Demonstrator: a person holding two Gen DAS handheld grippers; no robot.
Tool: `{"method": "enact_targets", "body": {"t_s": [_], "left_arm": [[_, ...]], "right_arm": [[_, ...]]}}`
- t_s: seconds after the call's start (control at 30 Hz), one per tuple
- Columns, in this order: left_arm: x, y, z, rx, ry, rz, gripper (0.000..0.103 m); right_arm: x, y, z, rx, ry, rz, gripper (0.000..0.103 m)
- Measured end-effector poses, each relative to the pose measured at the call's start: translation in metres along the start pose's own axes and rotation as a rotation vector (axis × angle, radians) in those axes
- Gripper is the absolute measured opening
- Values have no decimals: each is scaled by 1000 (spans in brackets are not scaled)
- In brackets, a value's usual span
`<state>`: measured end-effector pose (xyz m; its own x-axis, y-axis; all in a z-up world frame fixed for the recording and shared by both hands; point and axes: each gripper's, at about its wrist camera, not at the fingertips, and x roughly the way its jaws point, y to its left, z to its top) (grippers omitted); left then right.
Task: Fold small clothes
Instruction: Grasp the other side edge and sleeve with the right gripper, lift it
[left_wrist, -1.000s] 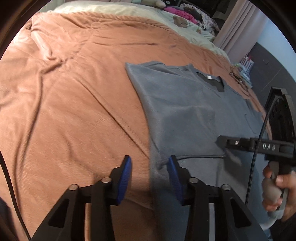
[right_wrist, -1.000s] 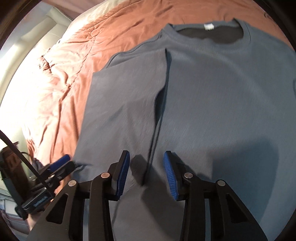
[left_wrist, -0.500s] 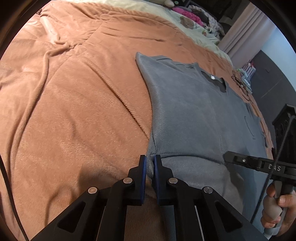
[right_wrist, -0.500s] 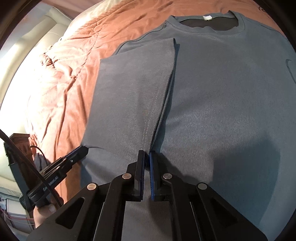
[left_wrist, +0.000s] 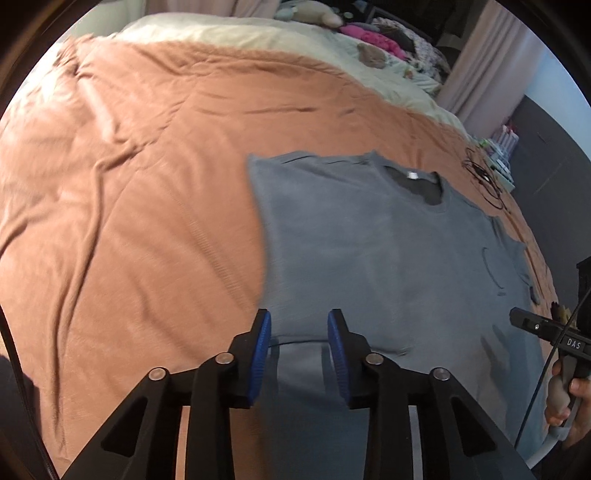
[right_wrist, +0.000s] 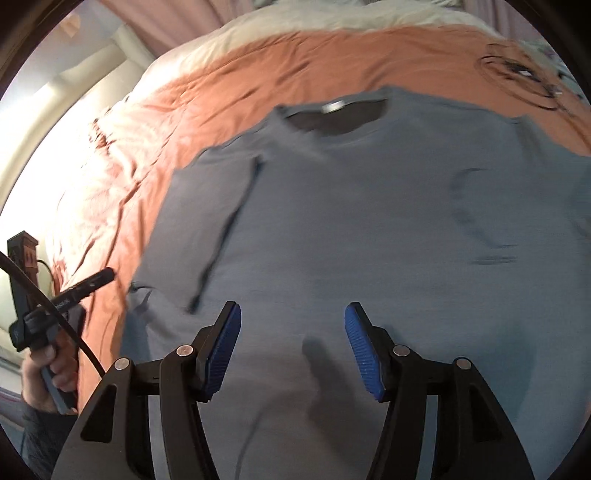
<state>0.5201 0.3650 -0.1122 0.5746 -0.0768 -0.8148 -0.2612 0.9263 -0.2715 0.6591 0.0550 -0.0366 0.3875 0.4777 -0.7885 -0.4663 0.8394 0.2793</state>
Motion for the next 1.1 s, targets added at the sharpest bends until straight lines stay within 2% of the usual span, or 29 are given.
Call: {"method": "enact_targets", "body": {"t_s": [0.2, 0.4, 0.63, 1.1], "left_arm": [[9, -58, 10, 63, -19, -10, 56], [23, -118, 19, 128, -12, -27, 56], [44, -200, 26, 207, -13, -61, 56], [106, -336, 35, 308, 20, -90, 55]], "right_arm": [[-38, -54, -7, 48, -53, -31, 57], [-70, -104, -13, 119, -92, -36, 57], [-101, -181, -22, 260, -156, -22, 57], [-108, -288, -17, 418, -197, 21, 53]]}}
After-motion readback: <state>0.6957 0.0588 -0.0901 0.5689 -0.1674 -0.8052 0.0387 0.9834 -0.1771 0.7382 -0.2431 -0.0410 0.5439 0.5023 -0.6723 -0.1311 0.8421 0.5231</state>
